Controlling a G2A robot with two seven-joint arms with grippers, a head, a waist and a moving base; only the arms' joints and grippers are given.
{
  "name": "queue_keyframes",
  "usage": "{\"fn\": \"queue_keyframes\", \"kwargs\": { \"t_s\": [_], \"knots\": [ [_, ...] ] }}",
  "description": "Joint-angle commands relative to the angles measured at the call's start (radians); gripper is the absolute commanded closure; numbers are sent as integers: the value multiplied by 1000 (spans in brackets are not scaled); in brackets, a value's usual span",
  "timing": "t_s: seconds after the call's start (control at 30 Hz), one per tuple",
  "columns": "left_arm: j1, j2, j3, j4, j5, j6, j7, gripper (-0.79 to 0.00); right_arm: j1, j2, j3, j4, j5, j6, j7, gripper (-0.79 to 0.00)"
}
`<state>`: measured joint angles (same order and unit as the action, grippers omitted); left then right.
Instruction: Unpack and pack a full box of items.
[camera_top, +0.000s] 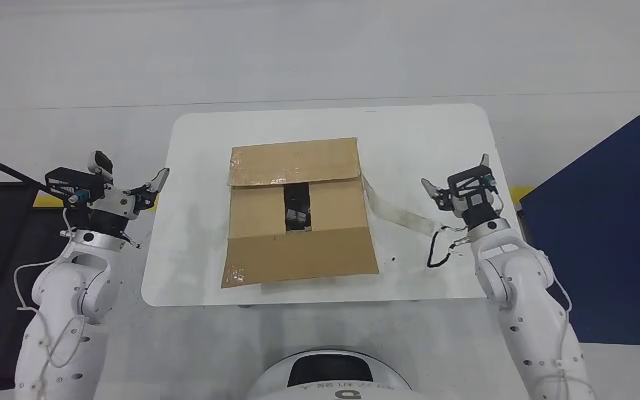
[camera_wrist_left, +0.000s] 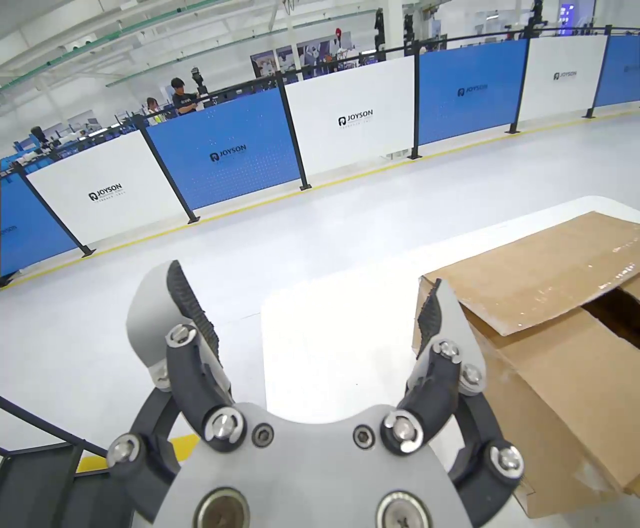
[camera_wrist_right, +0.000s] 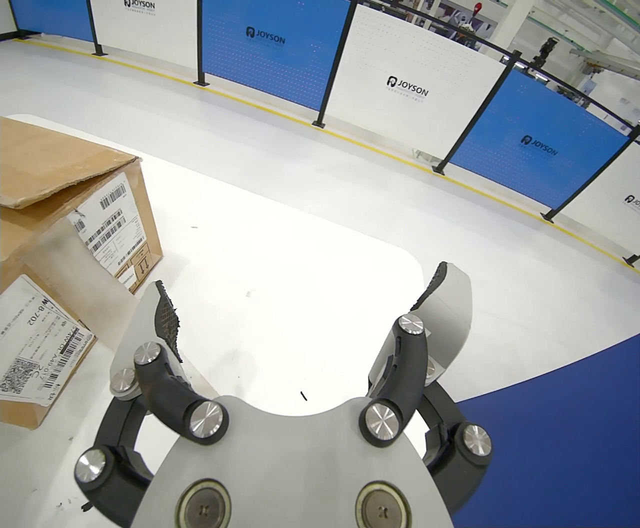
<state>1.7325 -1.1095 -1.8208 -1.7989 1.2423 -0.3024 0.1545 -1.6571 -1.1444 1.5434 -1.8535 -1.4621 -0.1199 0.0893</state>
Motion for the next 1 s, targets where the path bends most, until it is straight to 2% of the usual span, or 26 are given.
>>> {"fn": "queue_keyframes", "kwargs": {
  "t_s": [0.0,0.5,0.6,0.67,0.83,0.97],
  "knots": [
    [0,0,0,0,0,0,0,-785,0,0,0,0,1,1,-1,-785],
    [0,0,0,0,0,0,0,-785,0,0,0,0,1,1,-1,-785],
    [0,0,0,0,0,0,0,-785,27,0,-34,-42,22,-92,22,-785],
    [0,0,0,0,0,0,0,-785,37,3,-53,-82,-19,-149,31,-785],
    [0,0,0,0,0,0,0,-785,127,0,-162,-119,-102,-227,197,-785],
    [0,0,0,0,0,0,0,-785,236,-17,-291,-46,-177,-182,293,-785]
  ]
}}
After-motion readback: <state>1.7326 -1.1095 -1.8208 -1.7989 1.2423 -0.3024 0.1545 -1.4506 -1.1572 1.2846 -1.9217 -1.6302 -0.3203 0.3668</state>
